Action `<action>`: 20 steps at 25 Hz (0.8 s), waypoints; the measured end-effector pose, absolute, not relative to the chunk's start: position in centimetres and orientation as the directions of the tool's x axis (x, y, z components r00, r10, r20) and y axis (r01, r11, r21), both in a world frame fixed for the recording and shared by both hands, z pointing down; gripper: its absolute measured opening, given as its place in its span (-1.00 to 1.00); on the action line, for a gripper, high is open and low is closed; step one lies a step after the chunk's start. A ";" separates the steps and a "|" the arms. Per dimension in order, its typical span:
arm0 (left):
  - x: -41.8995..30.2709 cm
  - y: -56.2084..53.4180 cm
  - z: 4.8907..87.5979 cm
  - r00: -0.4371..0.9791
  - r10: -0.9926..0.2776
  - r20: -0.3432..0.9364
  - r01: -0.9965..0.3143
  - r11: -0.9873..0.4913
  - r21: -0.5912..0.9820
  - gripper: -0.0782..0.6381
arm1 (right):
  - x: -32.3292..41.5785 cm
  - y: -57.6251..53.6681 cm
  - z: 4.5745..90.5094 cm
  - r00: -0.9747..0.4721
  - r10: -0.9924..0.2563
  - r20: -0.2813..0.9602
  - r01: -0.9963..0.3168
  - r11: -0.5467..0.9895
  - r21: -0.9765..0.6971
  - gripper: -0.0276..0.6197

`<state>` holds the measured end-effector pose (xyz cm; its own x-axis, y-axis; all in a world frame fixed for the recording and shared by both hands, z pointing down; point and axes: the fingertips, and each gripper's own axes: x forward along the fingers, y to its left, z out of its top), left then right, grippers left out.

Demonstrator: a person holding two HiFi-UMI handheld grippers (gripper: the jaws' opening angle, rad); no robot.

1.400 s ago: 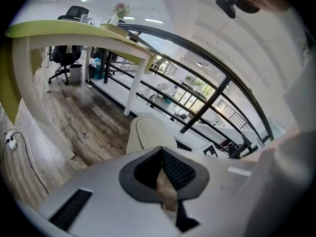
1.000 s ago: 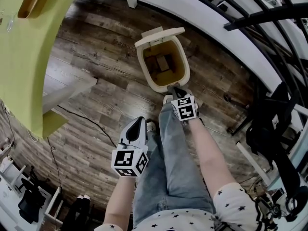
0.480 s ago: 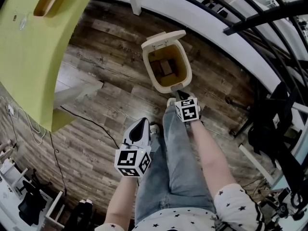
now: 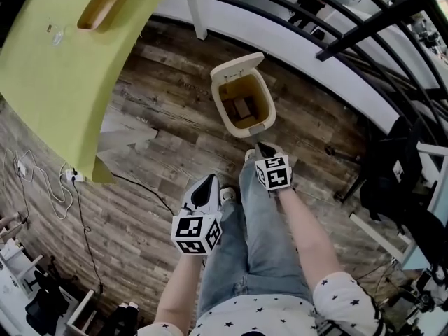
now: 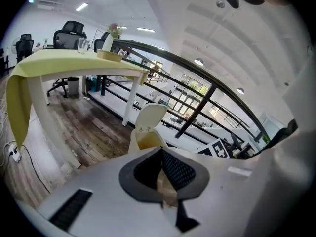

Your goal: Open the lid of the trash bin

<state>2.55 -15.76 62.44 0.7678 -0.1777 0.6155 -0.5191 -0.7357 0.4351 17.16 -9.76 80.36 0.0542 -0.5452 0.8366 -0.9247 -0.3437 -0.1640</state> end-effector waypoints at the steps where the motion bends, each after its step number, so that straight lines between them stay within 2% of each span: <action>1: 2.2 -15.6 61.9 0.770 -0.179 0.612 -0.517 -0.737 0.435 -0.75 | 16.7 -9.6 79.4 0.057 -0.557 0.829 -0.922 -0.348 -0.170 -0.93; 20: -3.7 -10.8 53.1 0.811 -0.189 0.554 -0.453 -0.803 0.388 -0.75 | 7.8 -5.9 61.6 0.104 -0.737 0.668 -0.945 -0.283 -0.165 -0.93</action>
